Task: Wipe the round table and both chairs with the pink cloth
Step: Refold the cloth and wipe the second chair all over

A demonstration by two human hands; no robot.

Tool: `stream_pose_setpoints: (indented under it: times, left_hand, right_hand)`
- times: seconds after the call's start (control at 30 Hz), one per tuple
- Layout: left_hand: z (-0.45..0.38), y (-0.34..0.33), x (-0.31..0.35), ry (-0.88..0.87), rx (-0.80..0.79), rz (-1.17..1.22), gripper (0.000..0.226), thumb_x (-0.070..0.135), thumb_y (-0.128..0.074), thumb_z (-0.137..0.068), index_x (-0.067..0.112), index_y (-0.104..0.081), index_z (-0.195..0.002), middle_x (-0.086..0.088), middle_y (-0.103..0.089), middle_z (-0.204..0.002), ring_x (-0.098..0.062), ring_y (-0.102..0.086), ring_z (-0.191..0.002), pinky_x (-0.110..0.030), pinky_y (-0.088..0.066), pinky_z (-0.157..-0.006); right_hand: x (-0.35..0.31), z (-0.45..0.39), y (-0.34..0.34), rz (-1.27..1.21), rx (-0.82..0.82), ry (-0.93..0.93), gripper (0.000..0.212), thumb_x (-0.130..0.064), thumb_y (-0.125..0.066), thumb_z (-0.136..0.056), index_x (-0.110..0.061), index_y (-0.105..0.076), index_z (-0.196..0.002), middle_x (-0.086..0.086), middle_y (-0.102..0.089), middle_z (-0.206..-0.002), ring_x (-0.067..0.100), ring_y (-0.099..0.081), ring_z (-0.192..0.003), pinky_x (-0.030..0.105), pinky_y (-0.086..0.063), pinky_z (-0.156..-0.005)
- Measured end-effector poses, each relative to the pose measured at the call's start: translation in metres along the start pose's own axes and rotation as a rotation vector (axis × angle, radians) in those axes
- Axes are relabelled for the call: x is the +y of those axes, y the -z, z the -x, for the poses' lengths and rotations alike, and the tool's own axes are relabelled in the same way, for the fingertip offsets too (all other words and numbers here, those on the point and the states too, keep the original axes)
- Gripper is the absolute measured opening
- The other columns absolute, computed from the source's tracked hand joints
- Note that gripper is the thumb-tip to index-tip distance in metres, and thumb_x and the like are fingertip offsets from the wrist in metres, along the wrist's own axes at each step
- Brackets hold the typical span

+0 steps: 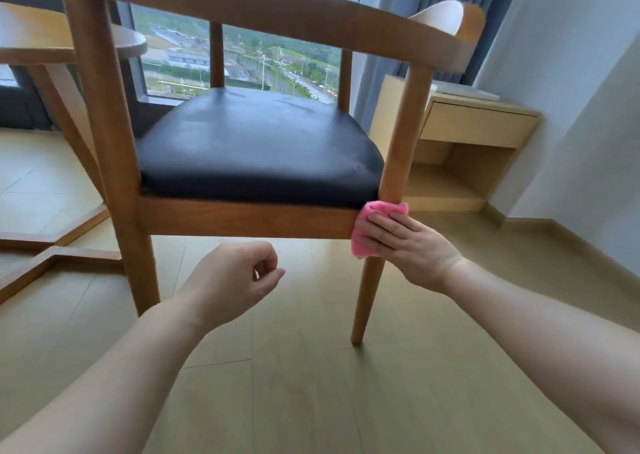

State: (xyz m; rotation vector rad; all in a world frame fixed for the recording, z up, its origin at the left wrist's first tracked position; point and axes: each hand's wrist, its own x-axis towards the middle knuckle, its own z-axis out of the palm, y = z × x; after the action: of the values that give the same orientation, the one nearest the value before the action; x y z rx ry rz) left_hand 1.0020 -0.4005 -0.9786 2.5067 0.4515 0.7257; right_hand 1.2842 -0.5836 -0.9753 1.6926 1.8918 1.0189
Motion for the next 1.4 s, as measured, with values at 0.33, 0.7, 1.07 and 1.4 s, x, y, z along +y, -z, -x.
stream_pose_setpoints:
  times: [0.33, 0.7, 1.07, 1.4]
  left_hand:
    - [-0.011, -0.023, 0.011, -0.037, 0.020, 0.033, 0.025, 0.024, -0.072, -0.081, 0.026, -0.054, -0.064, 0.015, -0.052, -0.053, -0.007, -0.051, -0.055, -0.023, -0.040, -0.049]
    - [-0.015, -0.007, 0.016, -0.056, 0.059, 0.070, 0.030, 0.027, -0.071, -0.082, 0.032, -0.049, -0.062, 0.016, -0.052, -0.052, -0.008, -0.050, -0.052, -0.018, -0.038, -0.048]
    - [-0.014, 0.009, 0.024, -0.047, 0.076, 0.087, 0.021, 0.028, -0.069, -0.084, 0.026, -0.055, -0.067, 0.012, -0.057, -0.058, -0.010, -0.052, -0.055, -0.023, -0.044, -0.050]
    - [-0.016, 0.016, 0.028, -0.030, 0.116, 0.105, 0.019, 0.027, -0.070, -0.083, 0.025, -0.057, -0.069, 0.012, -0.058, -0.059, -0.007, -0.053, -0.055, -0.015, -0.040, -0.050]
  right_hand:
    - [0.026, 0.013, -0.004, 0.003, 0.057, 0.069, 0.063, -0.010, -0.051, -0.087, -0.016, -0.033, -0.146, 0.005, -0.030, -0.154, 0.025, -0.020, -0.145, 0.045, -0.010, -0.117]
    - [0.073, -0.002, 0.035, 0.027, 0.054, 0.040, 0.069, -0.010, -0.058, -0.087, -0.020, -0.029, -0.149, 0.005, -0.024, -0.157, 0.027, -0.011, -0.147, 0.048, -0.008, -0.120]
    - [0.121, -0.032, 0.086, 0.081, 0.110, -0.127, 0.068, -0.006, -0.060, -0.087, -0.013, -0.032, -0.149, 0.012, -0.024, -0.157, 0.030, -0.010, -0.148, 0.048, -0.010, -0.120]
    - [0.045, -0.044, 0.084, -0.388, 0.181, -0.450, 0.057, 0.001, -0.060, -0.090, -0.008, -0.042, -0.143, 0.014, -0.031, -0.153, 0.027, -0.012, -0.147, 0.044, -0.018, -0.115]
